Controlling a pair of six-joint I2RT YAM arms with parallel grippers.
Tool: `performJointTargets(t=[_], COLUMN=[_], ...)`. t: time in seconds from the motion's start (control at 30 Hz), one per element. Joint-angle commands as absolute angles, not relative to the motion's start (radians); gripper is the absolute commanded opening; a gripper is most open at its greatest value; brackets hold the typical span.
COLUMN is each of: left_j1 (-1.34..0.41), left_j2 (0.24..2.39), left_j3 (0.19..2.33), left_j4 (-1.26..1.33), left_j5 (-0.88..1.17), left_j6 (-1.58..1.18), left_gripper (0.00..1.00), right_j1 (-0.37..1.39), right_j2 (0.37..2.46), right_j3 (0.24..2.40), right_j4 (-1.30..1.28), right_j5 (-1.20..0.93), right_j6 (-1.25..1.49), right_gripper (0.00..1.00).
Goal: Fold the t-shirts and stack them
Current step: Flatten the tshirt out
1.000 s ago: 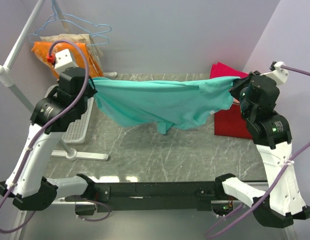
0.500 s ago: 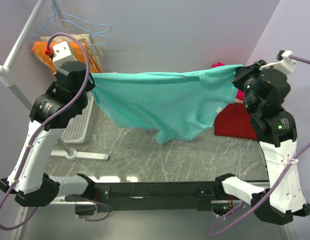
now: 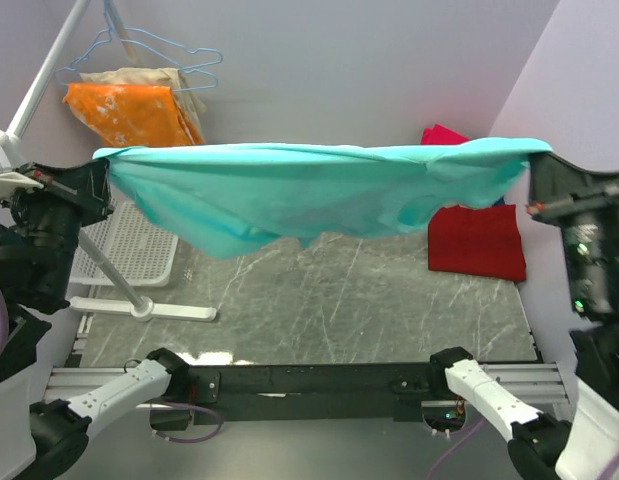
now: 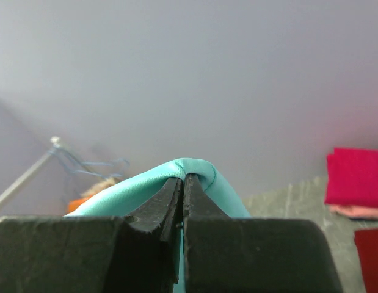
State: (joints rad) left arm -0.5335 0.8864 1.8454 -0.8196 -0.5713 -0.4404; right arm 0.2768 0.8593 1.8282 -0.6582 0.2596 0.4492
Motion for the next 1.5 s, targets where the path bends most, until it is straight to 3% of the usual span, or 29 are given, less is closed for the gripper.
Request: performJointTargets(t=[0.0, 0.33, 0.5, 0.6, 0.7, 0.8, 1.13, 1.47], left_j1=[-0.531, -0.532, -0.541, -0.546, -0.548, -0.549, -0.531, -0.520], left_j2=[0.937, 1.270, 1.405, 1.491, 1.589, 1.696, 1.839, 1.824], left_j3=[1.848, 1.706, 1.559, 1.499, 1.476, 1.523, 1.657, 1.651], left_j4=[-0.819, -0.715, -0.647, -0.623, -0.601, -0.655, -0.807, -0.789], left_j5=[-0.560, -0.564, -0.545, -0.558, -0.592, -0.635, -0.807, -0.781], left_j6=[-0.403, -0.409, -0.472, -0.506, -0.522, -0.560, -0.695, -0.681], left_gripper=[0.02, 0.03, 0.03, 0.04, 0.06, 0.01, 0.05, 0.18], right_j1=[0.268, 0.268, 0.241, 0.215, 0.207, 0.209, 0.209, 0.235], right_j2=[0.850, 1.049, 1.294, 1.471, 1.659, 1.784, 1.582, 1.327], right_j3=[1.885, 1.732, 1.554, 1.555, 1.677, 1.794, 1.646, 1.169], right_j4=[-0.615, -0.482, -0.371, -0.344, -0.412, -0.472, -0.475, -0.558], right_j5=[0.267, 0.376, 0.338, 0.276, 0.259, 0.268, 0.178, 0.058], right_j6=[0.423, 0.397, 0.452, 0.502, 0.511, 0.499, 0.426, 0.477], right_gripper=[0.00, 0.00, 0.00, 0.00, 0.31, 0.41, 0.45, 0.47])
